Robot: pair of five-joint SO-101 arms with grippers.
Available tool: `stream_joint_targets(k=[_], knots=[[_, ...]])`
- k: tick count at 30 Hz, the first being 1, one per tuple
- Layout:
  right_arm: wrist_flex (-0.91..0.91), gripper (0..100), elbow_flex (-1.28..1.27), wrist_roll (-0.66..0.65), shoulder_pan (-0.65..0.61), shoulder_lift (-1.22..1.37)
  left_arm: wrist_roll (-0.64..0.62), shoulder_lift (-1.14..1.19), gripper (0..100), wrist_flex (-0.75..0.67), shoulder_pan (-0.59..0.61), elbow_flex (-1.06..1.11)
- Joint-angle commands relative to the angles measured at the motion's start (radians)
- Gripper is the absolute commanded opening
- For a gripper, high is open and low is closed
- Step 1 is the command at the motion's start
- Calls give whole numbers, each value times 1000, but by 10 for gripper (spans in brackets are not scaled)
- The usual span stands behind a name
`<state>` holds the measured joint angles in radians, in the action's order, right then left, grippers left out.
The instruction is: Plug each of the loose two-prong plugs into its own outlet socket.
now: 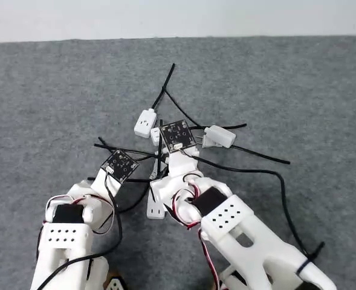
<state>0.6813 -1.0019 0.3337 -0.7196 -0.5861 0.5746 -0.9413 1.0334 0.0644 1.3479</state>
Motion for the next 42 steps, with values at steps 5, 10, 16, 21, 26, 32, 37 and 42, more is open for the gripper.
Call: stream_joint_targets(k=[5, 10, 16, 21, 26, 32, 37, 42], knots=[[-41, 8, -21, -120, -4, 81, -12, -15, 16, -20, 11, -8], [-19, 8, -20, -135, -5, 82, -12, -15, 16, -20, 12, -8], [2, 8, -20, -207, -12, 39, -12, -15, 16, -20, 12, -8], [15, 8, -15, -239, -22, 27, -12, -15, 16, -20, 12, -8], [15, 8, -14, -241, -22, -39, -12, -15, 16, -18, 12, -8], [50, 8, -17, -262, -22, -107, -12, -15, 16, -18, 12, -8], [50, 8, -17, -278, -22, -113, -12, -15, 16, -18, 12, -8], [48, 8, -14, -311, -35, -113, -12, -15, 16, -18, 12, -8]])
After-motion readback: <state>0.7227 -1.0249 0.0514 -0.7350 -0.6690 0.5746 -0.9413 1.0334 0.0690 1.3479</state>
